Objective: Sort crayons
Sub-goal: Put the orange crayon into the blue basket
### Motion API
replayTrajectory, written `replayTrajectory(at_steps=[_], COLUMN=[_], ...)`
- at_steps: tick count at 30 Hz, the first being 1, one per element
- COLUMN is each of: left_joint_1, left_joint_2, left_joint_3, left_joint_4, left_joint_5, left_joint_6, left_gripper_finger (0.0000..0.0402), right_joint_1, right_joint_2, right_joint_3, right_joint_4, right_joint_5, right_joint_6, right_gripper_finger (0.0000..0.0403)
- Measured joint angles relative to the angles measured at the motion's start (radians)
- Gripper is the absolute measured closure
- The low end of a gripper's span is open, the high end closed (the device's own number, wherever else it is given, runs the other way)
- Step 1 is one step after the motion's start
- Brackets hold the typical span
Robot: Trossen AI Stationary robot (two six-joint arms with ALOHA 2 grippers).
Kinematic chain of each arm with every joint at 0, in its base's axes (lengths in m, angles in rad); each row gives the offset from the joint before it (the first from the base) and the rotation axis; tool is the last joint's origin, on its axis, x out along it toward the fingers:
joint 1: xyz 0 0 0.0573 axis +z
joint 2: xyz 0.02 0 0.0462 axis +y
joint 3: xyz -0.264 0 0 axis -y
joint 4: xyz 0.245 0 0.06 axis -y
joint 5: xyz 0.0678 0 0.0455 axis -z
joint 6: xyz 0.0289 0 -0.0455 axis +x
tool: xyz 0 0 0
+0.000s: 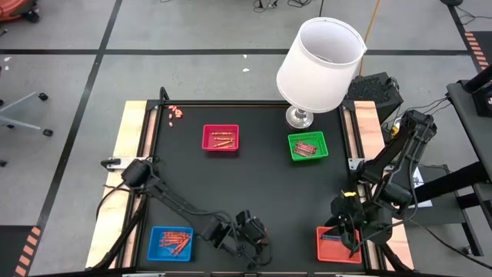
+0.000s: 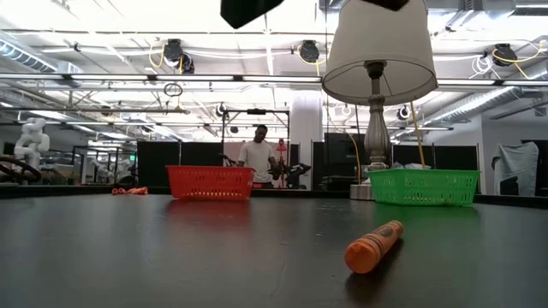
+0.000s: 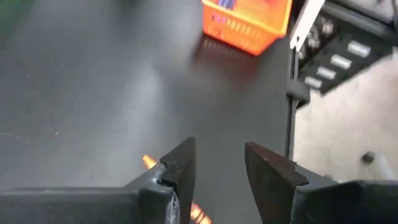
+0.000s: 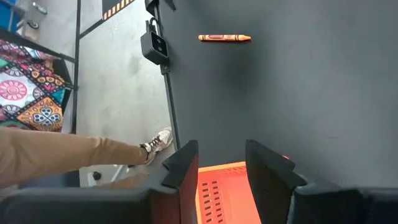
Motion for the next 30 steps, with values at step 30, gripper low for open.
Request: replayTrajectory(at_steps=[30], left_joint_1=[0.007], left_joint_2=[0.144], left_joint_3=[0.002], left_joint_4=[-0.048], left_joint_5=[-0.039], left_joint_6=[-0.18], left_gripper_finger=[0.0237], right_joint_1=[-0.027], right_joint_2=[0.0], right_joint_3=[0.0], right_joint_4=[-0.014], right_joint_5=[0.127], right_joint_6=[-0.144], right_gripper_finger=[0.0287])
